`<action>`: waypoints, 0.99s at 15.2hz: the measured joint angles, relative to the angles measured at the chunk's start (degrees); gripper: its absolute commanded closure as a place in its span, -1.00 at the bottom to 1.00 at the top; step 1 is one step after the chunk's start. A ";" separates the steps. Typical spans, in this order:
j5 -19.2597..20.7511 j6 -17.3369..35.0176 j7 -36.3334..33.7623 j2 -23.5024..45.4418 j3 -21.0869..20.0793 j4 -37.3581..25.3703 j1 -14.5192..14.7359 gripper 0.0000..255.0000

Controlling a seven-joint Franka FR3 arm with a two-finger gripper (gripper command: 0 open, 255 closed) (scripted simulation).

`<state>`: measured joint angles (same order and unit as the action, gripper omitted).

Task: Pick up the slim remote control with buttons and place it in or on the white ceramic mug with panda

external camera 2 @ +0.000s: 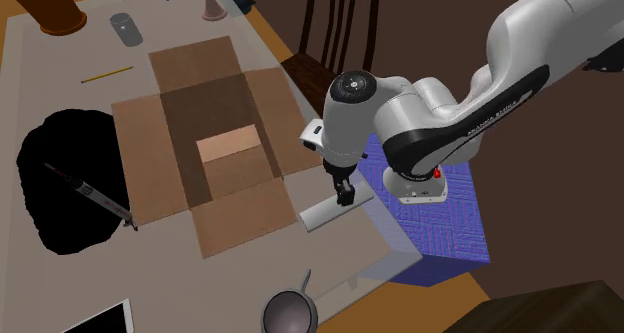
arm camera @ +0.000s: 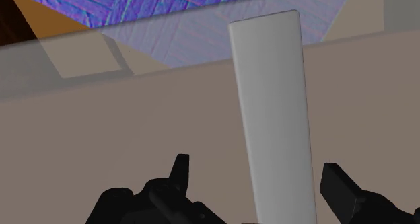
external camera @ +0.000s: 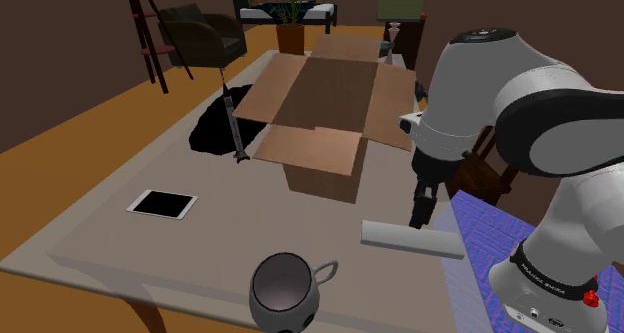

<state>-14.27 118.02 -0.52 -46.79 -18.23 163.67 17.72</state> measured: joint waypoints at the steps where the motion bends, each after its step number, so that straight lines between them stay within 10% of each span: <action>1: -0.94 2.04 -0.81 1.61 -1.64 0.31 1.09 -1.00; 15: -3.64 13.78 -1.75 7.58 -5.42 4.96 3.57 -1.00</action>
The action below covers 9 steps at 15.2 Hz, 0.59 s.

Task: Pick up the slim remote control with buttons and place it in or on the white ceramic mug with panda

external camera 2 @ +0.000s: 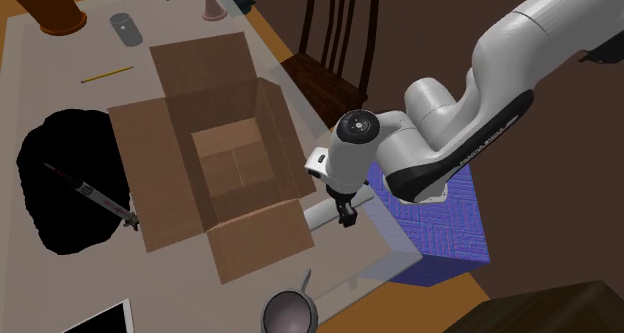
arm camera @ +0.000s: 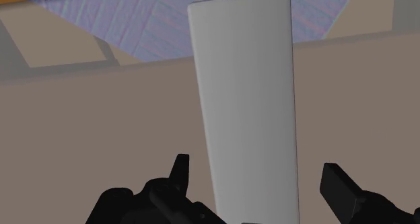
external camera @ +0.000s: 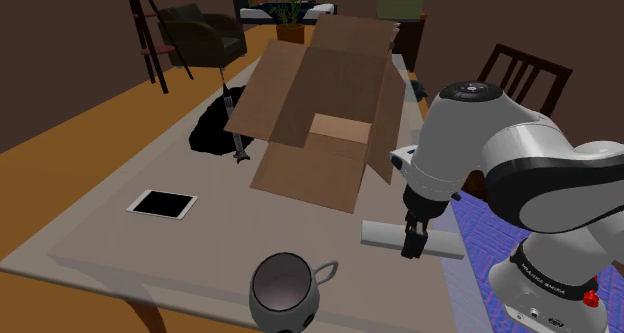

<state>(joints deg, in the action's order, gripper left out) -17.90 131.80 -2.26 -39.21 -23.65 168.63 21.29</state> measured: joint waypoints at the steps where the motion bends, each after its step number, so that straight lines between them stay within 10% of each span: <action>1: 0.00 -0.03 -0.01 0.15 -0.02 0.08 0.01 -1.00; 2: 0.01 -0.19 -0.02 0.11 0.01 0.10 0.03 1.00; 9: 0.05 -1.35 -0.08 -0.71 0.21 0.03 0.20 1.00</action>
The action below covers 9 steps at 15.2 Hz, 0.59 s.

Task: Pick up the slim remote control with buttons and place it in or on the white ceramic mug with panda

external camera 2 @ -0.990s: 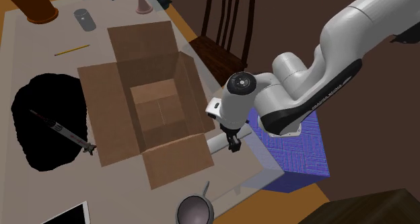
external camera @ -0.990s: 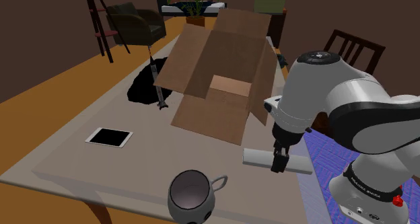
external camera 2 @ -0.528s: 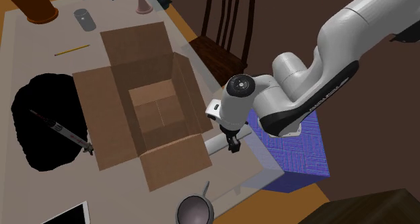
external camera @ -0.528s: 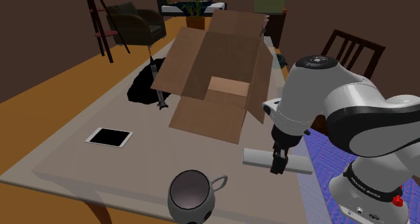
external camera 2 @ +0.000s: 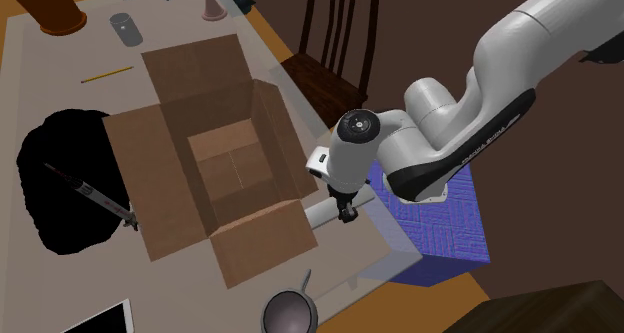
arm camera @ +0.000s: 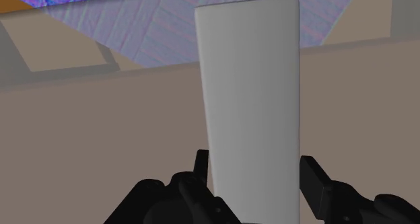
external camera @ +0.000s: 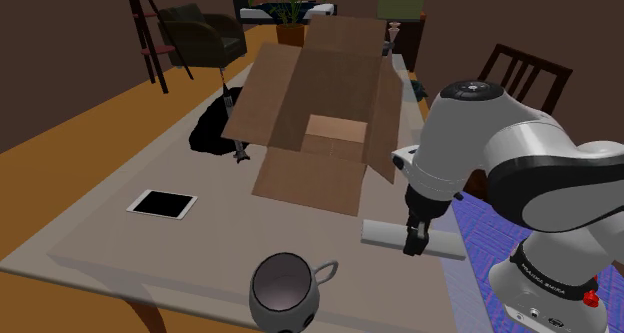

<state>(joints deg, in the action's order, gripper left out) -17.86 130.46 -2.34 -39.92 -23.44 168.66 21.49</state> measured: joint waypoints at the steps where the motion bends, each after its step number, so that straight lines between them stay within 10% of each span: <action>1: 0.01 0.14 -0.07 0.29 -0.09 -0.15 -0.05 1.00; 9: 0.90 -4.85 -0.13 -2.68 1.04 -1.79 -0.14 1.00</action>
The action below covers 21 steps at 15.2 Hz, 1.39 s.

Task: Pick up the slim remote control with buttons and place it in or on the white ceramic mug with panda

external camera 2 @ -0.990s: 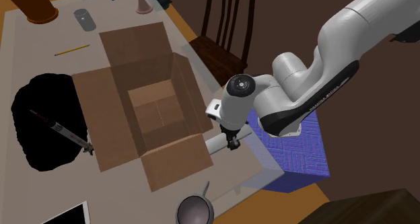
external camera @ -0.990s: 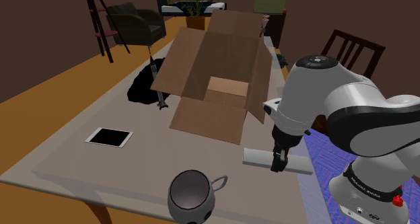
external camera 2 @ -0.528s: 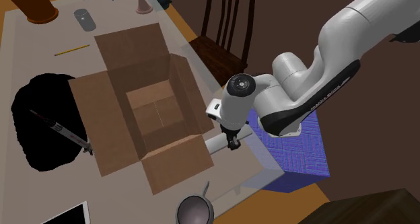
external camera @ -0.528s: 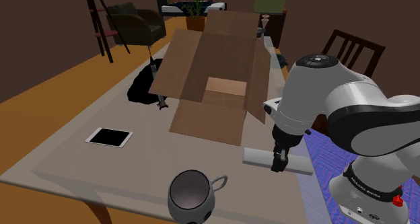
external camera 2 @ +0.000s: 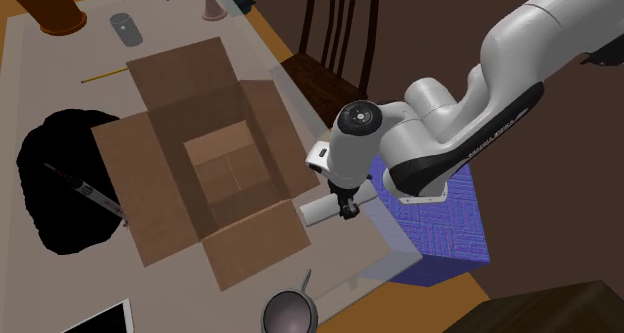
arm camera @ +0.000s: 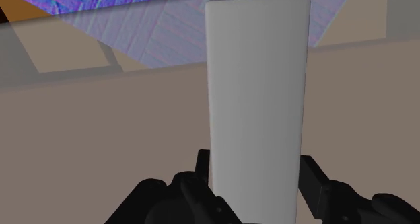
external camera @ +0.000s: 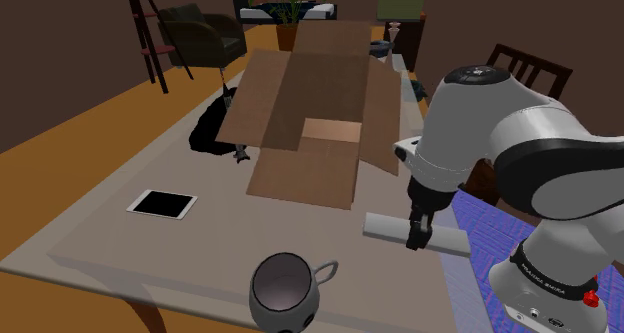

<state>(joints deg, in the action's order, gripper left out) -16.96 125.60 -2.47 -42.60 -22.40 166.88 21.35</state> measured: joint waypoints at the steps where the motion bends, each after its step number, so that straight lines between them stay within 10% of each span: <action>1: 0.22 -0.89 0.06 -0.40 0.24 -0.40 -0.11 1.00; 21: 4.20 -19.72 0.13 -6.95 4.65 -12.42 -1.49 1.00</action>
<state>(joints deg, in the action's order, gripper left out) -12.76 105.88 -2.34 -49.54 -17.75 154.46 19.87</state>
